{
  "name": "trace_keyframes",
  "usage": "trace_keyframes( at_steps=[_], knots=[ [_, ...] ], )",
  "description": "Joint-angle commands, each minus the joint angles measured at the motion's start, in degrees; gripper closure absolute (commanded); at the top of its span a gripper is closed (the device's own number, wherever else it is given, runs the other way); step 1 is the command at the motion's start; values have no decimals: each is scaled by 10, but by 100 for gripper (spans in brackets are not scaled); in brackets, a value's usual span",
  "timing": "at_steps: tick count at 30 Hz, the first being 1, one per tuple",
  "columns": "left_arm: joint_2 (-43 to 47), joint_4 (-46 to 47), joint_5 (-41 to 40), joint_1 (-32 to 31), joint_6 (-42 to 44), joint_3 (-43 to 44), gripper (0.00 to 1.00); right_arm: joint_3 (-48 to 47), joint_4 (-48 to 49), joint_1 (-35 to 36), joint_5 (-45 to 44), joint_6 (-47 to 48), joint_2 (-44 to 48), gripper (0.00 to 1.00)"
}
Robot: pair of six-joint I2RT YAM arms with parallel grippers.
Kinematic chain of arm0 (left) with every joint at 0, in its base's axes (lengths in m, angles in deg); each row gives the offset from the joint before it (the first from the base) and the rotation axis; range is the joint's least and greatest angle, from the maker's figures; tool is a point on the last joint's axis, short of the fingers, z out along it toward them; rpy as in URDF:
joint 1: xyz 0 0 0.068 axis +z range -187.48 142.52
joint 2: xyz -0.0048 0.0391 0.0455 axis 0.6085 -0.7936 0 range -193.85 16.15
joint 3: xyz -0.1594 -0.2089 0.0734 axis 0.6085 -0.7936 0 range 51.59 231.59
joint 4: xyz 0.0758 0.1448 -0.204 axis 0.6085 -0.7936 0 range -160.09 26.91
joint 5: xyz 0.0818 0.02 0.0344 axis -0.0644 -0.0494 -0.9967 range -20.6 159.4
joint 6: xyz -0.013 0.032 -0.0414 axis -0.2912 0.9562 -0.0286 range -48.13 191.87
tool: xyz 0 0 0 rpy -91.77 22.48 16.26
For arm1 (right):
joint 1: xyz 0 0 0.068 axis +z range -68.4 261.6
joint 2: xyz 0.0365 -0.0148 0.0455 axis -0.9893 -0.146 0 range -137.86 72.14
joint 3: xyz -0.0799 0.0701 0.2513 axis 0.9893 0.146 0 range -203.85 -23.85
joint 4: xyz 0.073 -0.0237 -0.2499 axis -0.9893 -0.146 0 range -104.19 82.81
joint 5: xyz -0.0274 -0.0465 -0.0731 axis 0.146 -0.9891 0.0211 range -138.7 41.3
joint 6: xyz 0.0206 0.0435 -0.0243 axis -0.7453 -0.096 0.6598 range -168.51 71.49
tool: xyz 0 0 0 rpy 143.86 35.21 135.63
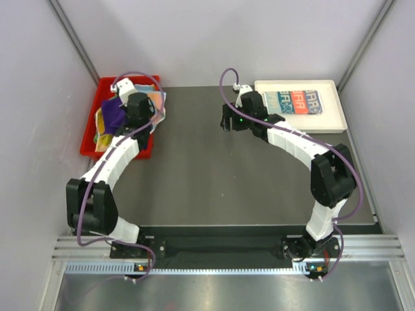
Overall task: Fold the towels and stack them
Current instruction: Grab crumpled towel, then move the towel to the center of the board
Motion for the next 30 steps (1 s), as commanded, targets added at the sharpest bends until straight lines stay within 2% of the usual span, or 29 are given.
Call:
trace_keyframes(
  at_steps=[1, 11, 18, 30],
  knots=[
    [40, 57, -33, -43, 25, 6, 100, -15, 23, 11, -7, 6, 19, 28],
    [77, 44, -56, -146, 73, 43, 100, -21, 22, 7, -7, 7, 30, 28],
    [99, 6, -64, -209, 97, 64, 100, -9, 20, 2, -50, 1, 61, 28],
    [132, -29, -100, -383, 122, 53, 100, 56, 43, -1, -93, -17, 160, 28]
  ],
)
